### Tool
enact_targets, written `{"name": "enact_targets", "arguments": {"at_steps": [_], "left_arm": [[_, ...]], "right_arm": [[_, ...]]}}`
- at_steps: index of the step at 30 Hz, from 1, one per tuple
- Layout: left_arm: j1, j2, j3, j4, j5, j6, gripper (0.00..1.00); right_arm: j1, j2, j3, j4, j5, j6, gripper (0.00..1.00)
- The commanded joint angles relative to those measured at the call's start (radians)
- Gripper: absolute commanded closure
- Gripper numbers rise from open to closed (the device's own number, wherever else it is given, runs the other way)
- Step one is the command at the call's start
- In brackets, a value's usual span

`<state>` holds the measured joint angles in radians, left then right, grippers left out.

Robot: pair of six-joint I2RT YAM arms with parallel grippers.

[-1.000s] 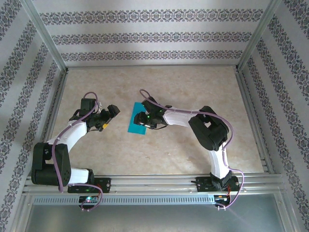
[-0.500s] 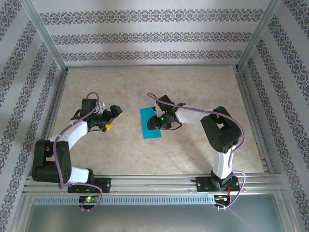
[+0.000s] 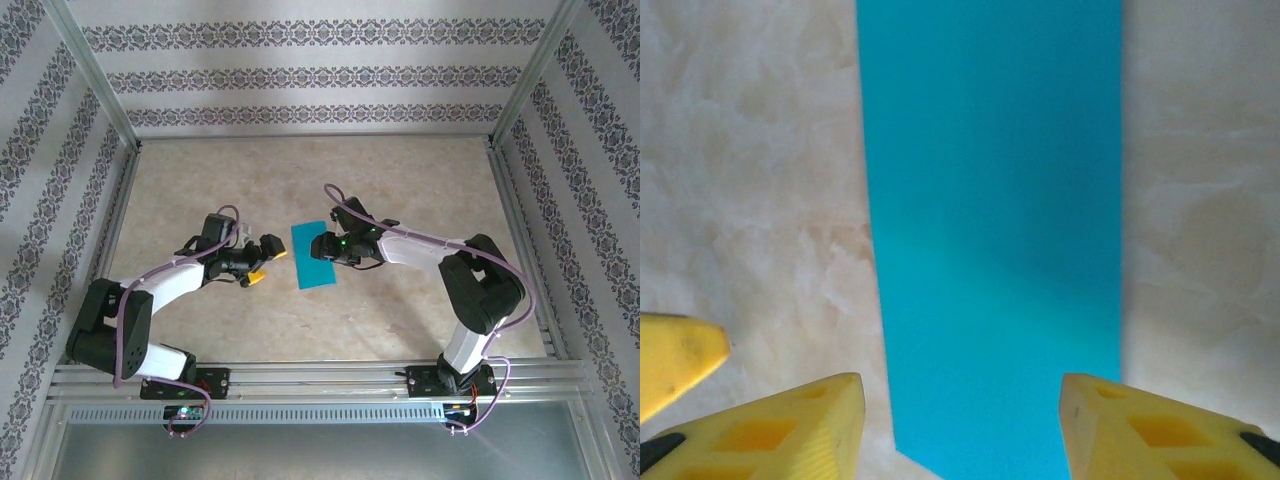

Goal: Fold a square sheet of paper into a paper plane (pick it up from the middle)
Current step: Move the paper to the center of the table, then third fold the triangle at the center of the table.

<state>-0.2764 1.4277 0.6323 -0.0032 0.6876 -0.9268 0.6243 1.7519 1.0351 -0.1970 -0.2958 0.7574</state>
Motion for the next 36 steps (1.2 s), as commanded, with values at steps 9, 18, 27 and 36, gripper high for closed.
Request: {"name": "enact_targets", "arguments": {"at_steps": [9, 18, 27, 36], "left_arm": [[-0.101, 0.126, 0.063, 0.090, -0.001, -0.069, 0.16], [-0.118, 0.198, 0.090, 0.094, 0.021, -0.119, 0.44], [-0.139, 0.263, 0.127, 0.103, 0.035, -0.131, 0.57], [-0.138, 0.303, 0.144, 0.102, 0.042, -0.120, 0.58]], "right_arm": [[-0.014, 0.091, 0.012, 0.031, 0.004, 0.053, 0.47], [-0.022, 0.133, -0.031, 0.022, -0.012, 0.071, 0.48], [-0.029, 0.138, -0.049, 0.016, -0.015, 0.073, 0.49], [-0.038, 0.134, -0.055, 0.022, -0.025, 0.071, 0.50]]}}
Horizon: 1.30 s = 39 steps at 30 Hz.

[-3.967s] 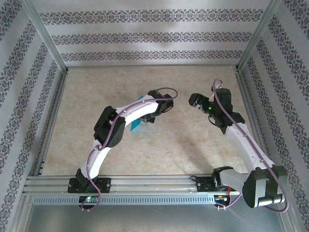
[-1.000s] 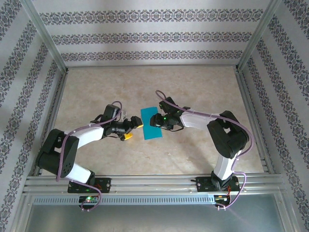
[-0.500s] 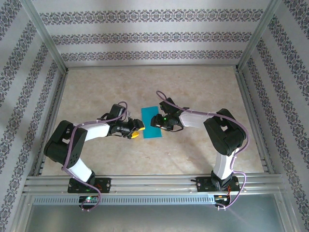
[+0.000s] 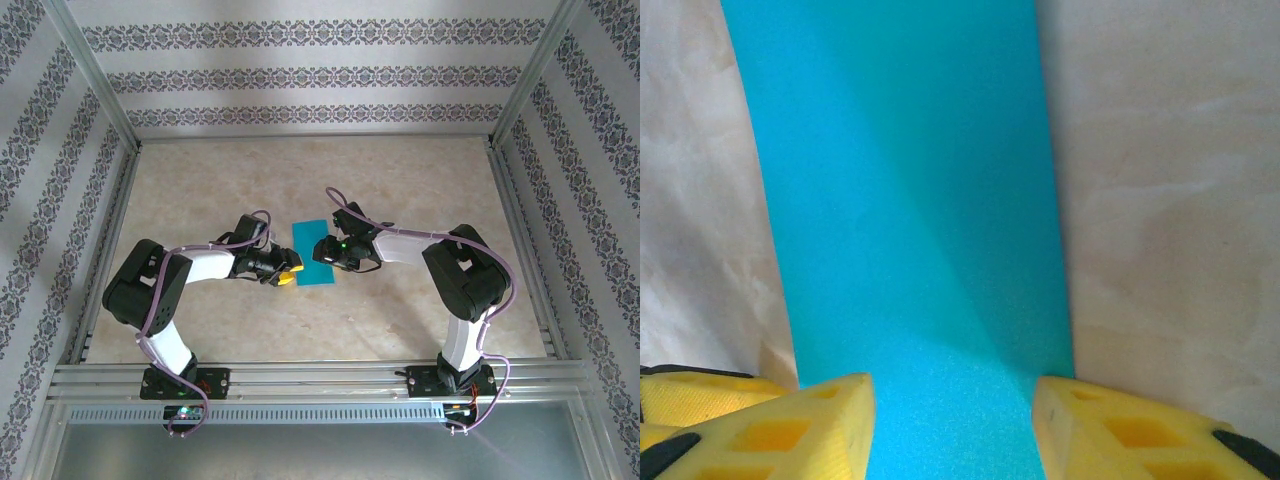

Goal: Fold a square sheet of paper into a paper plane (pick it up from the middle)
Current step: Third fold the triangle at the center of the table.

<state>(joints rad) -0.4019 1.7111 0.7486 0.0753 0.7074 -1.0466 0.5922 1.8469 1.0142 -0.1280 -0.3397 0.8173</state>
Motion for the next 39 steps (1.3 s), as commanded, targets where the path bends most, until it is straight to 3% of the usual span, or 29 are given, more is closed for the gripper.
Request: {"name": "enact_targets", "arguments": {"at_steps": [1, 8, 30, 34, 39], "left_arm": [[-0.012, 0.023, 0.032, 0.023, 0.024, 0.002, 0.59], [-0.010, 0.033, 0.028, 0.140, 0.085, -0.030, 0.64], [0.042, 0.107, 0.054, 0.159, 0.061, -0.065, 0.84], [0.044, 0.098, 0.057, 0.157, 0.063, -0.082, 0.94], [0.043, 0.061, 0.069, 0.103, 0.046, -0.090, 0.97]], "right_arm": [[-0.008, 0.040, -0.035, -0.047, 0.018, 0.010, 0.50], [-0.012, 0.038, -0.041, -0.044, 0.011, 0.011, 0.51], [-0.028, 0.001, -0.055, -0.010, -0.025, -0.069, 0.51], [-0.028, -0.040, -0.047, 0.010, -0.027, -0.122, 0.50], [-0.027, -0.148, -0.031, 0.024, 0.004, -0.274, 0.44]]}}
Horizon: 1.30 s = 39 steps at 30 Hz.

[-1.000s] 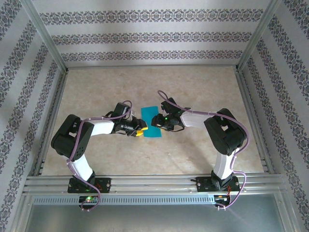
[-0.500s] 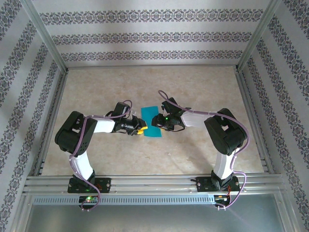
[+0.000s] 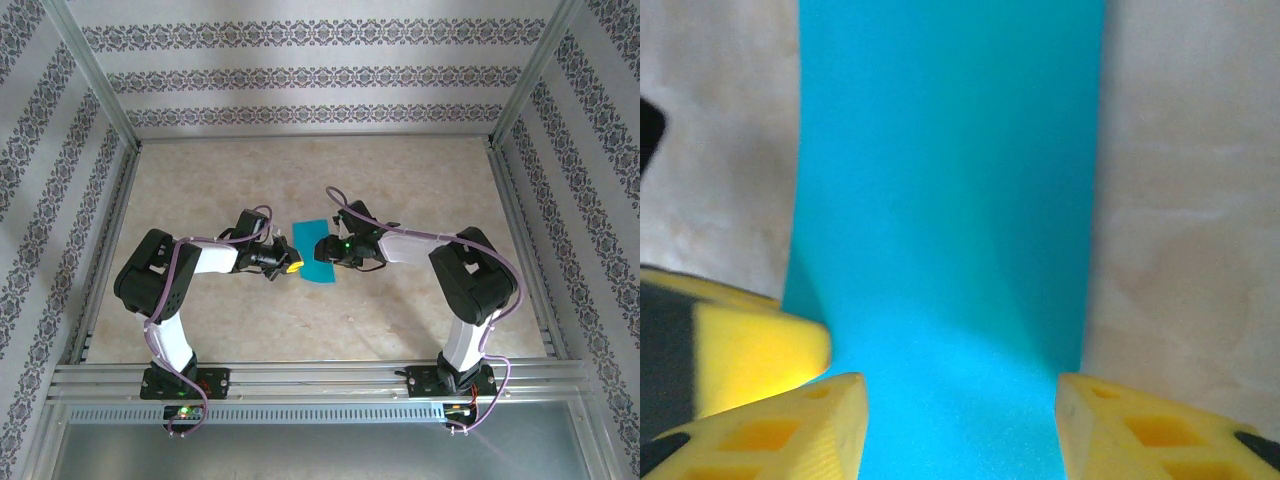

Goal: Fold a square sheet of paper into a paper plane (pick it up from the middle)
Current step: Third fold the triangle at the center of the table.

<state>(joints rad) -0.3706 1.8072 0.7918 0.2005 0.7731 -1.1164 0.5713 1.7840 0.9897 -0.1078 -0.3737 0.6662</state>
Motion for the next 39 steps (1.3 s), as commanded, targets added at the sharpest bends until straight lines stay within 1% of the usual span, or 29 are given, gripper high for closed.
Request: {"name": "enact_targets", "arguments": {"at_steps": [1, 3, 8, 14, 19, 22, 26, 30, 32, 34, 39], "left_arm": [[0.011, -0.041, 0.027, -0.030, -0.021, -0.027, 0.97], [0.010, -0.054, 0.029, -0.035, -0.024, -0.043, 0.97], [0.009, -0.062, 0.040, -0.045, -0.022, -0.083, 0.98], [0.008, -0.053, 0.073, -0.091, -0.016, -0.097, 1.00], [0.008, -0.047, 0.092, -0.122, -0.022, -0.091, 1.00], [0.009, -0.043, 0.096, -0.126, -0.022, -0.092, 1.00], [0.009, -0.045, 0.098, -0.132, -0.022, -0.092, 1.00], [0.008, -0.043, 0.101, -0.136, -0.019, -0.090, 1.00], [0.009, -0.041, 0.103, -0.137, -0.019, -0.089, 1.00], [0.009, -0.040, 0.106, -0.136, -0.017, -0.090, 1.00], [0.008, -0.046, 0.102, -0.144, -0.020, -0.091, 1.00]], "right_arm": [[-0.004, -0.110, -0.017, 0.016, 0.043, -0.160, 0.43], [0.003, -0.157, -0.041, 0.042, 0.057, -0.239, 0.38], [0.062, -0.246, -0.109, 0.079, 0.159, -0.470, 0.35], [0.150, -0.245, -0.125, 0.076, 0.260, -0.664, 0.35], [0.234, -0.205, -0.123, 0.091, 0.305, -0.761, 0.35], [0.286, -0.171, -0.128, 0.111, 0.368, -0.807, 0.35], [0.310, -0.124, -0.134, 0.142, 0.437, -0.838, 0.35], [0.311, -0.099, -0.129, 0.174, 0.491, -0.853, 0.34], [0.311, -0.091, -0.126, 0.193, 0.525, -0.854, 0.36], [0.311, -0.090, -0.130, 0.212, 0.541, -0.857, 0.40], [0.288, -0.135, -0.180, 0.256, 0.450, -0.847, 0.57]]}}
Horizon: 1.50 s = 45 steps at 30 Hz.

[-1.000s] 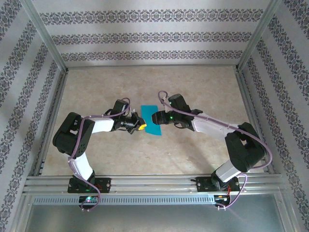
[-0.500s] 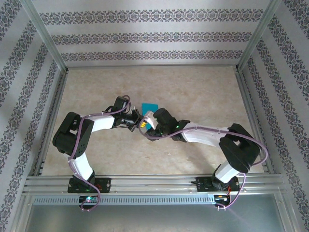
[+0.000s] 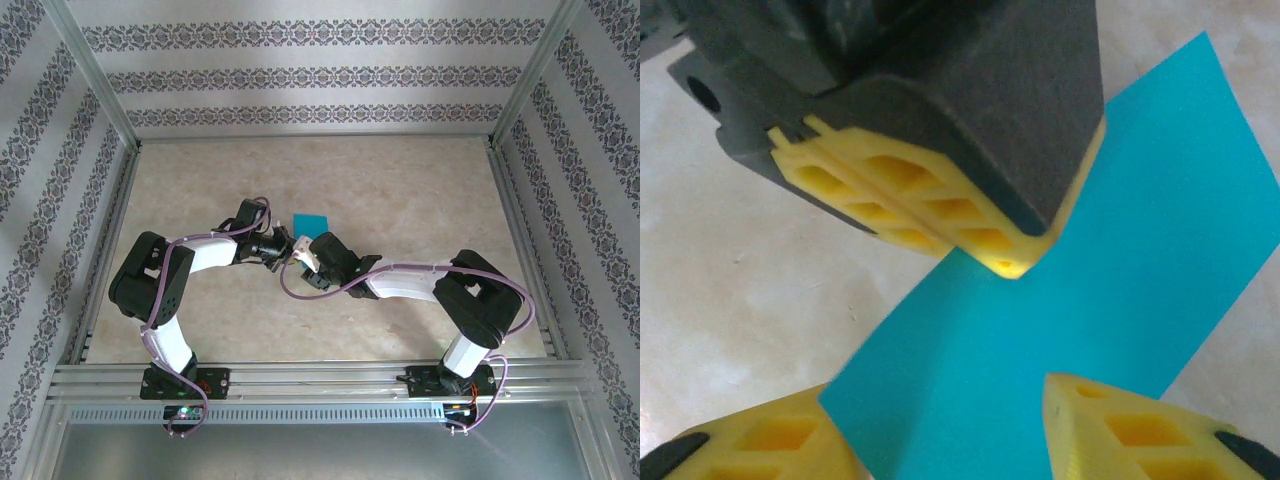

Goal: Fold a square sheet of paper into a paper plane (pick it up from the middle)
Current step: Third fold the triangle at the center of the table.

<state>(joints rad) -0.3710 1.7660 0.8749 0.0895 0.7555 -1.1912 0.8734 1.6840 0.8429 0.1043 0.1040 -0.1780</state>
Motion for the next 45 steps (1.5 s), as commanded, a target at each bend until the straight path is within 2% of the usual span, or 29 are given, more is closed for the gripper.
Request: {"name": "enact_targets", "arguments": {"at_steps": [1, 6, 12, 14, 17, 20, 25, 28, 32, 38, 45], "left_arm": [[0.009, -0.008, 0.016, -0.036, -0.002, -0.016, 1.00], [0.009, -0.016, 0.013, -0.039, -0.008, -0.020, 0.97], [0.010, -0.025, 0.011, -0.046, -0.010, -0.017, 0.92], [0.015, -0.032, 0.015, -0.064, -0.011, -0.005, 0.87], [0.044, -0.067, 0.012, -0.119, -0.038, 0.031, 0.71], [0.083, -0.119, 0.014, -0.197, -0.081, 0.090, 0.60], [0.098, -0.187, 0.054, -0.251, -0.131, 0.185, 0.55], [0.077, -0.169, 0.095, -0.240, -0.116, 0.219, 0.55], [0.026, -0.077, 0.187, -0.302, -0.128, 0.285, 0.57], [-0.025, 0.079, 0.348, -0.478, -0.198, 0.405, 0.69], [-0.038, 0.177, 0.424, -0.595, -0.274, 0.476, 0.81]], "right_arm": [[-0.019, -0.043, -0.039, 0.045, -0.036, 0.000, 0.60], [-0.036, -0.055, -0.051, 0.048, -0.081, 0.013, 0.76], [-0.059, -0.044, -0.043, 0.043, -0.160, 0.044, 0.88], [-0.069, -0.044, -0.042, 0.043, -0.194, 0.056, 0.91], [-0.090, -0.044, -0.038, 0.034, -0.270, 0.094, 0.94], [-0.115, -0.040, -0.041, 0.034, -0.365, 0.142, 0.95], [-0.143, -0.018, -0.051, 0.045, -0.490, 0.218, 0.95], [-0.152, -0.005, -0.060, 0.067, -0.560, 0.257, 0.95], [-0.158, 0.007, -0.062, 0.078, -0.628, 0.294, 0.96], [-0.161, 0.017, -0.078, 0.096, -0.703, 0.337, 0.95], [-0.165, 0.036, -0.083, 0.103, -0.737, 0.349, 0.95]]}}
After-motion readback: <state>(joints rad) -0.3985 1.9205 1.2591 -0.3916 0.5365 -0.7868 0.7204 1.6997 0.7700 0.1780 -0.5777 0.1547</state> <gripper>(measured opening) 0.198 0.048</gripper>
